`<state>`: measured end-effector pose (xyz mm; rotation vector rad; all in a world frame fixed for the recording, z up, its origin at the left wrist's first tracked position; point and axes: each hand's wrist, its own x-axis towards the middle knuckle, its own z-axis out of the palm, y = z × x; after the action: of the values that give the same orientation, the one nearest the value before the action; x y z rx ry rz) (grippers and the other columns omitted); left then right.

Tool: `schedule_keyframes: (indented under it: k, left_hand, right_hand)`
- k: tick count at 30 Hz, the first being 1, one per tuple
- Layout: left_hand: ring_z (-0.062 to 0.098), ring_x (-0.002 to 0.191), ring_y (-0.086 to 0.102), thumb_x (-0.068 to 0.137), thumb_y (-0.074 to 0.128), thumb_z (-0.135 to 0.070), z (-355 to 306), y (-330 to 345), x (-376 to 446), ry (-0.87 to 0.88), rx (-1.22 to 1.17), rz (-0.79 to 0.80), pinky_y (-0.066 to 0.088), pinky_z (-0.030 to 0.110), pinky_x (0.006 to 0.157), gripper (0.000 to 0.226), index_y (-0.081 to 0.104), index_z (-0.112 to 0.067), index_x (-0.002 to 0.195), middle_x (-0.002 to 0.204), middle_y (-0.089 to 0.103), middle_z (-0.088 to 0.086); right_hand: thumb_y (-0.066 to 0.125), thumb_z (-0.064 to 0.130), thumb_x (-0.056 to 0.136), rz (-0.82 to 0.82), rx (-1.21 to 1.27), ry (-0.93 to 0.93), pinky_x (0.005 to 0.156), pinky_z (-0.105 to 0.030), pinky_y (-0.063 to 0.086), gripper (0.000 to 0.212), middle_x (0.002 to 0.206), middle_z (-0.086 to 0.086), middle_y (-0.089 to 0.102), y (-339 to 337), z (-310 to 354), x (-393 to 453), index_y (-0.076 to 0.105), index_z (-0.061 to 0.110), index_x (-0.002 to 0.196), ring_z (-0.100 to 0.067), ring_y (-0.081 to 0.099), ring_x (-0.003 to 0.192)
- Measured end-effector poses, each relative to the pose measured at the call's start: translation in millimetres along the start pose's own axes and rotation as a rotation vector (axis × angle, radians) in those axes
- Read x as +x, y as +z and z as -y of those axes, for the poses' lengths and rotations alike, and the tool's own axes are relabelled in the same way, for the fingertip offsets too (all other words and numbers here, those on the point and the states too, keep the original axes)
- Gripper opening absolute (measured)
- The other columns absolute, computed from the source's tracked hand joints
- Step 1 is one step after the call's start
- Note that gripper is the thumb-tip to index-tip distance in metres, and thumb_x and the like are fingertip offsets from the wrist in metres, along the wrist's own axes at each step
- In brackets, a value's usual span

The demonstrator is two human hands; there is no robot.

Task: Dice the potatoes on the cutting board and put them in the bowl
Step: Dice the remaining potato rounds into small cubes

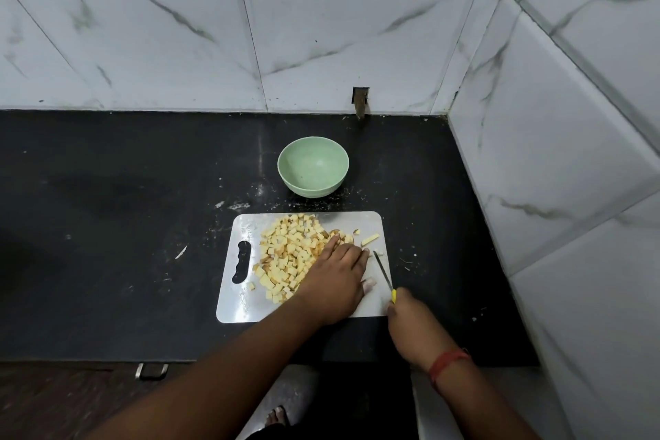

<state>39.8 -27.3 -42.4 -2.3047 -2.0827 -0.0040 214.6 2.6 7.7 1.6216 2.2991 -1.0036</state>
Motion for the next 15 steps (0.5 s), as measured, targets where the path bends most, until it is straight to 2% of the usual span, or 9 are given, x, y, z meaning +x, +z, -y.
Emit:
schedule_keyframes:
  k: [4, 15]
  left_hand:
    - [0.028, 0.138, 0.042, 0.104, 0.019, -0.052, 2, -1, 0, 0.019, 0.005, 0.004, 0.009, 0.05, 0.127, 0.071, 0.047, -0.005, 0.148, 0.141, 0.053, 0.011]
    - [0.028, 0.133, 0.047, 0.104, 0.025, -0.05, -3, -1, 0, -0.007, 0.046, -0.012, 0.011, 0.052, 0.126, 0.066, 0.053, -0.005, 0.144, 0.135, 0.057, 0.01]
  right_hand:
    - [0.038, 0.015, 0.099, 0.027, -0.02, 0.017, 0.083, -0.034, 0.048, 0.015, 0.114, -0.017, 0.062, 1, 6, 6, 0.046, 0.007, 0.109, -0.031, 0.062, 0.102]
    - [0.038, 0.011, 0.099, 0.093, -0.052, 0.061, 0.074, -0.027, 0.041, 0.018, 0.114, -0.015, 0.061, 3, 12, 12, 0.046, 0.006, 0.115, -0.025, 0.06, 0.096]
